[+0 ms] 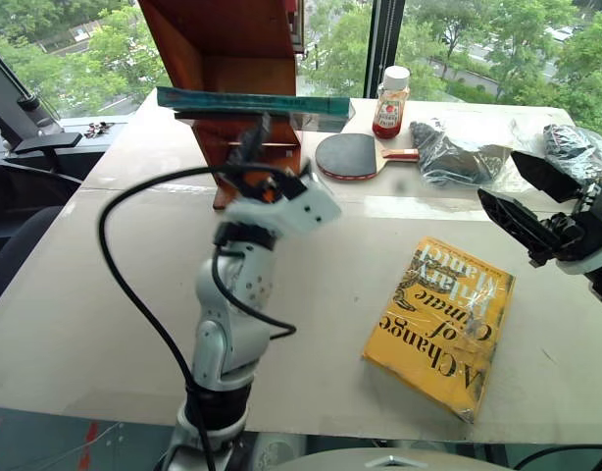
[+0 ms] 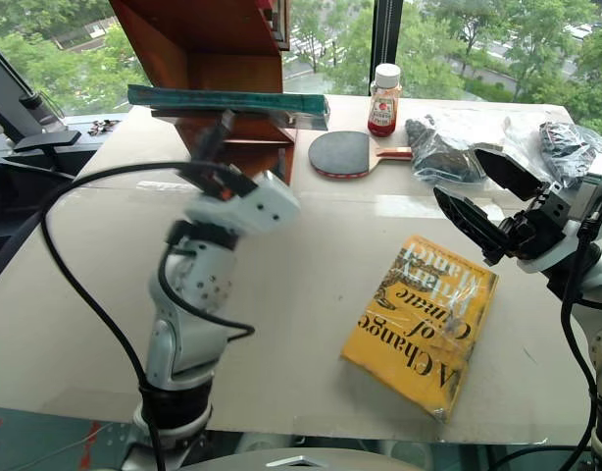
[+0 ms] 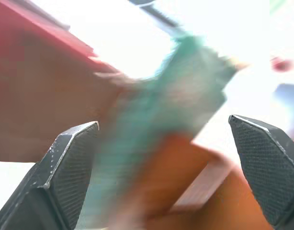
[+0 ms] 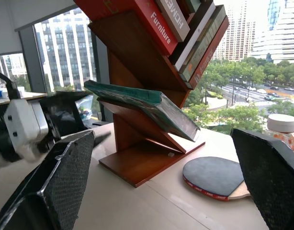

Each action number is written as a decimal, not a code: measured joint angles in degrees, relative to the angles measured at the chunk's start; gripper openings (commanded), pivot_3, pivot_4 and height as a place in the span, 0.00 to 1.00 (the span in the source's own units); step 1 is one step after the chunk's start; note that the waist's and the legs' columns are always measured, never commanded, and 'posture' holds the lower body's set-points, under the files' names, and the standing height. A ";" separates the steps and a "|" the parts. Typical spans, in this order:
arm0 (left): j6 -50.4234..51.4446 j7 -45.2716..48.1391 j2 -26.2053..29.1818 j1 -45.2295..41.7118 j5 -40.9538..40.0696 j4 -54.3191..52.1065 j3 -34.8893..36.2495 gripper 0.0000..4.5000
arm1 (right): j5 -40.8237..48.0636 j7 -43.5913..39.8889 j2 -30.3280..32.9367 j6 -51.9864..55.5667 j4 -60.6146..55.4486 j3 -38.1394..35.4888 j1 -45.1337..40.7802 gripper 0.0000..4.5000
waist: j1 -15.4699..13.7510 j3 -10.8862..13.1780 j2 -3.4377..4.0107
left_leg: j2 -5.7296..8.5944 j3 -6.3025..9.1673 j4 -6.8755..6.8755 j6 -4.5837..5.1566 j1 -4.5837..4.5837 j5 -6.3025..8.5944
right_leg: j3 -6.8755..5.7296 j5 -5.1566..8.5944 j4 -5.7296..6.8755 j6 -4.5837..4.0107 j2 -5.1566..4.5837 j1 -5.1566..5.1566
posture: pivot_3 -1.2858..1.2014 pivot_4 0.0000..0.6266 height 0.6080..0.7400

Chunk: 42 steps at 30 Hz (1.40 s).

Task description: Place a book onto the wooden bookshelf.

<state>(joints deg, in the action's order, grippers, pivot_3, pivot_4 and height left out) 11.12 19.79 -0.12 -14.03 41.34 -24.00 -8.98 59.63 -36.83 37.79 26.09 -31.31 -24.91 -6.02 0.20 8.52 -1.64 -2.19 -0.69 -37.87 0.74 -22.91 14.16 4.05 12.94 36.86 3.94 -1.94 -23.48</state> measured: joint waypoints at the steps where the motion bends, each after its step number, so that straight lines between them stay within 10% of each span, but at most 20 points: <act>1: 1.26 -1.08 -2.43 -1.97 -3.63 3.57 1.40 0.94 | 0.29 0.36 0.02 0.02 -0.37 -0.26 -0.01 1.00 | -0.03 0.00 0.00 | 0.00 0.02 -0.08 0.00 -0.01 0.00 | -0.01 0.00 0.01 0.00 0.04 0.01 | 0.52 0.24 1.00; 11: -5.33 -12.72 -10.08 -16.43 -19.16 31.13 2.66 0.03 | 1.70 3.06 1.29 0.20 -3.77 -3.08 2.14 1.00 | 0.53 -0.01 0.01 | 0.00 0.09 -0.25 0.05 0.01 0.03 | 0.01 0.01 0.02 0.02 0.20 0.13 | 0.52 0.24 1.00; 27: -33.93 -46.13 -8.46 -47.84 -23.62 80.54 2.88 0.01 | 3.11 3.39 3.11 0.61 -3.76 -3.21 2.53 1.00 | -0.88 0.06 -0.08 | 0.07 0.12 -0.23 0.19 -0.17 0.12 | 0.01 -0.03 -0.18 0.12 0.19 0.09 | 0.52 0.24 1.00; 42: -36.58 -55.65 -8.60 -50.17 -26.10 85.88 3.42 0.01 | 3.28 3.13 3.83 0.80 -3.72 -3.21 2.89 1.00 | 0.58 0.07 -0.08 | 0.06 0.09 -0.23 0.18 -0.18 0.12 | 0.05 -0.03 -0.12 0.12 0.22 0.01 | 0.52 0.24 1.00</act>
<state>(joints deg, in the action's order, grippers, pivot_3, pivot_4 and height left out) -25.46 -35.86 -8.72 -64.19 15.24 61.88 -5.56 62.91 -33.70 41.63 26.89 -35.03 -28.12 -3.13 0.77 8.59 -1.72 -2.14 -0.61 -38.10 0.93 -23.09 14.28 4.10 12.91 36.74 4.06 -1.72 -23.47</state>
